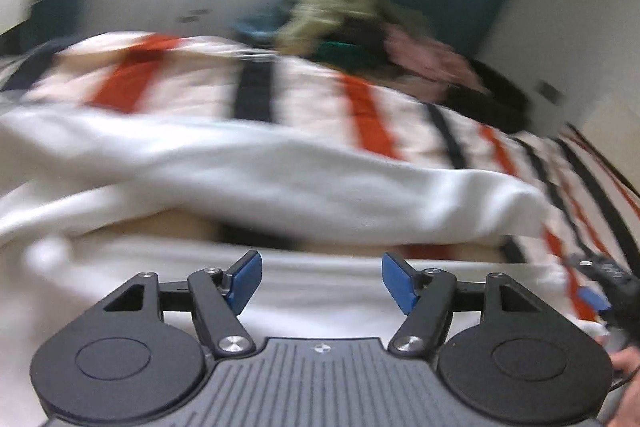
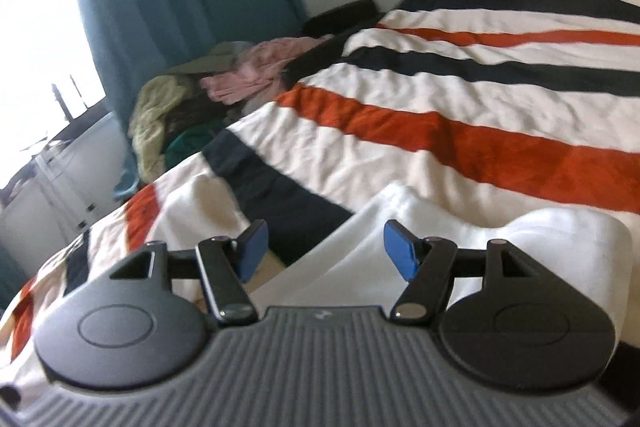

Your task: Fold clothes

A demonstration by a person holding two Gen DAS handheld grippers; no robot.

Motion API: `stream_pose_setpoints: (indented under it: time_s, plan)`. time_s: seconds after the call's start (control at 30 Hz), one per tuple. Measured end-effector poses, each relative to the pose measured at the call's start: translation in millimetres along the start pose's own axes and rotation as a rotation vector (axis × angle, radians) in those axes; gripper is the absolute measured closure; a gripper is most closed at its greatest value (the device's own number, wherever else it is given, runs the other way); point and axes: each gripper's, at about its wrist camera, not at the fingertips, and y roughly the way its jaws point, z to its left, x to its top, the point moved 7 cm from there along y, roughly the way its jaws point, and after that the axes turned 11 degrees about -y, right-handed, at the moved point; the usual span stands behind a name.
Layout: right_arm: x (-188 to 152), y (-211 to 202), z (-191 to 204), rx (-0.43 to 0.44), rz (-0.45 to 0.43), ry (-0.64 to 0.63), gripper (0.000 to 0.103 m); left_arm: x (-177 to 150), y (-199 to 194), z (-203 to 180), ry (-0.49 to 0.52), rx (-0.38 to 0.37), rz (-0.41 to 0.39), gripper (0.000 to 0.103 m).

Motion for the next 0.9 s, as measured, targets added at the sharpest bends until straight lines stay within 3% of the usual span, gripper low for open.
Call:
stream_pose_setpoints:
  time_s: [0.17, 0.4, 0.67, 0.8, 0.9]
  plan:
    - [-5.9, -9.0, 29.7, 0.155, 0.042, -0.045, 0.041, 10.0, -28.0, 66.6, -0.151, 0.112, -0.033, 0.033]
    - [-18.2, 2.5, 55.9, 0.305, 0.141, -0.008, 0.054, 28.4, -20.0, 70.4, -0.070, 0.150, -0.092, 0.032]
    - [-21.4, 46.1, 76.4, 0.375, 0.188, 0.023, 0.055, 49.7, -10.7, 73.9, 0.029, 0.194, -0.157, 0.029]
    - [-23.0, 77.4, 75.2, 0.408, 0.223, 0.105, 0.055, 53.3, 10.9, 77.9, 0.223, 0.235, -0.126, 0.029]
    - [-22.0, 96.3, 81.2, 0.424, 0.230, 0.116, 0.055, 47.0, 29.5, 91.8, 0.252, 0.280, -0.093, 0.029]
